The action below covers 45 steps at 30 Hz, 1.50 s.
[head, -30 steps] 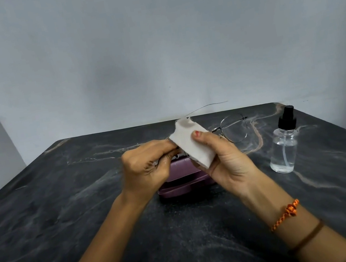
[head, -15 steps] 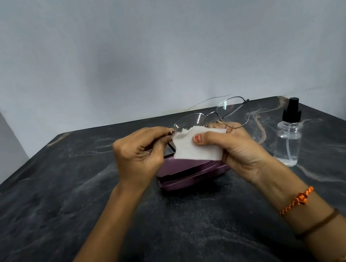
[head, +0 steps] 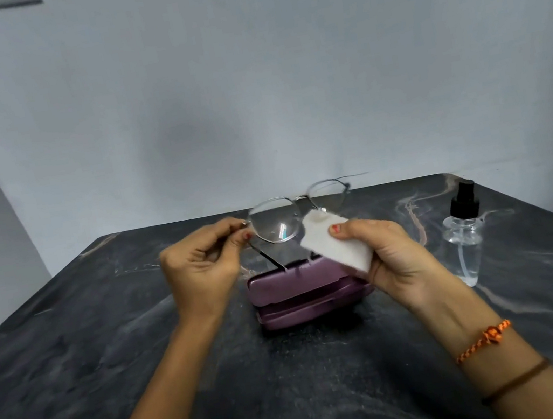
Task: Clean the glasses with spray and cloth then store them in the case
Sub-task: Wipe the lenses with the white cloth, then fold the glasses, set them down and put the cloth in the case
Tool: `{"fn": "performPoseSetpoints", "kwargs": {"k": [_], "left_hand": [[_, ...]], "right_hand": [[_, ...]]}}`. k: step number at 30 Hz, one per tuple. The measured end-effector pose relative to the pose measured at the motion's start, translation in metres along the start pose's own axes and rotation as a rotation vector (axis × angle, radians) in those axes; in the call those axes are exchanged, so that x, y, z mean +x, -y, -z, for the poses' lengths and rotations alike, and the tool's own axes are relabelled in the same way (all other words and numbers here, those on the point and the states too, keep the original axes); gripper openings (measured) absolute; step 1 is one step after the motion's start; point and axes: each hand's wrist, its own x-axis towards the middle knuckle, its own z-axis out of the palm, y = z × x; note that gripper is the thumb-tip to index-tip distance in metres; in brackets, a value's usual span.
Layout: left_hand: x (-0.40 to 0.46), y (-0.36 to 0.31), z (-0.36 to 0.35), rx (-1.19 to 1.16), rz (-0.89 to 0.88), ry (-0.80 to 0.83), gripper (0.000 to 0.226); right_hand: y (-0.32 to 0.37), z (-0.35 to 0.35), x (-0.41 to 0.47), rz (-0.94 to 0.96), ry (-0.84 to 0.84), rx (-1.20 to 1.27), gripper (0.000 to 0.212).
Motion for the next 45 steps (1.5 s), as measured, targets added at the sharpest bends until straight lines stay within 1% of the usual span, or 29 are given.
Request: {"fn": "performPoseSetpoints", "kwargs": {"k": [2,5,10,12,14,16,17,22,25,29,33,35,37,40,42,44,45], "left_hand": [[0.003,0.007,0.004,-0.024,0.060,-0.053,0.034],[0.004,0.014,0.006,-0.014,0.062,-0.082,0.035],[0.005,0.019,0.008,-0.021,0.053,-0.109,0.031],[0.004,0.019,0.007,-0.025,0.045,-0.118,0.029],[0.003,0.019,0.006,-0.041,0.063,-0.131,0.028],[0.002,0.020,0.006,-0.058,0.083,-0.139,0.029],[0.002,0.021,0.006,-0.059,0.083,-0.135,0.029],[0.001,0.024,0.003,-0.106,0.081,-0.133,0.031],[-0.001,0.027,0.002,-0.119,0.084,-0.121,0.032],[-0.002,0.028,0.002,-0.117,0.090,-0.113,0.032],[-0.002,0.027,0.001,-0.108,0.078,-0.100,0.033],[-0.002,0.026,0.001,-0.105,0.073,-0.101,0.034],[-0.001,0.025,0.001,-0.108,0.070,-0.108,0.034],[-0.001,0.025,0.001,-0.110,0.068,-0.118,0.034],[-0.001,0.025,0.001,-0.115,0.062,-0.124,0.034],[-0.001,0.024,0.001,-0.121,0.049,-0.125,0.033],[-0.001,0.023,0.002,-0.120,0.042,-0.122,0.032]], "right_hand": [[0.001,0.006,0.003,-0.021,-0.100,0.026,0.006],[0.002,0.011,0.008,0.011,-0.215,-0.014,0.006],[0.000,0.032,0.017,0.259,-0.568,-0.160,0.010],[-0.006,0.040,0.020,0.331,-0.687,-0.320,0.005],[-0.011,0.044,0.022,0.358,-0.744,-0.545,0.014],[-0.017,0.046,0.023,0.367,-0.736,-0.733,0.025],[-0.019,0.047,0.023,0.377,-0.719,-0.784,0.028],[-0.025,0.053,0.025,0.418,-0.708,-0.926,0.028],[-0.028,0.055,0.026,0.385,-0.691,-1.026,0.027],[-0.028,0.055,0.024,0.319,-0.662,-1.092,0.031],[-0.029,0.053,0.021,0.220,-0.614,-1.303,0.039],[-0.030,0.052,0.022,0.193,-0.583,-1.384,0.035],[-0.031,0.051,0.022,0.206,-0.567,-1.457,0.027],[-0.030,0.049,0.021,0.326,-0.574,-1.524,0.028],[-0.027,0.046,0.020,0.514,-0.593,-1.475,0.027],[-0.023,0.039,0.019,0.700,-0.589,-1.258,0.021],[-0.021,0.035,0.019,0.730,-0.575,-1.073,0.018]]}}
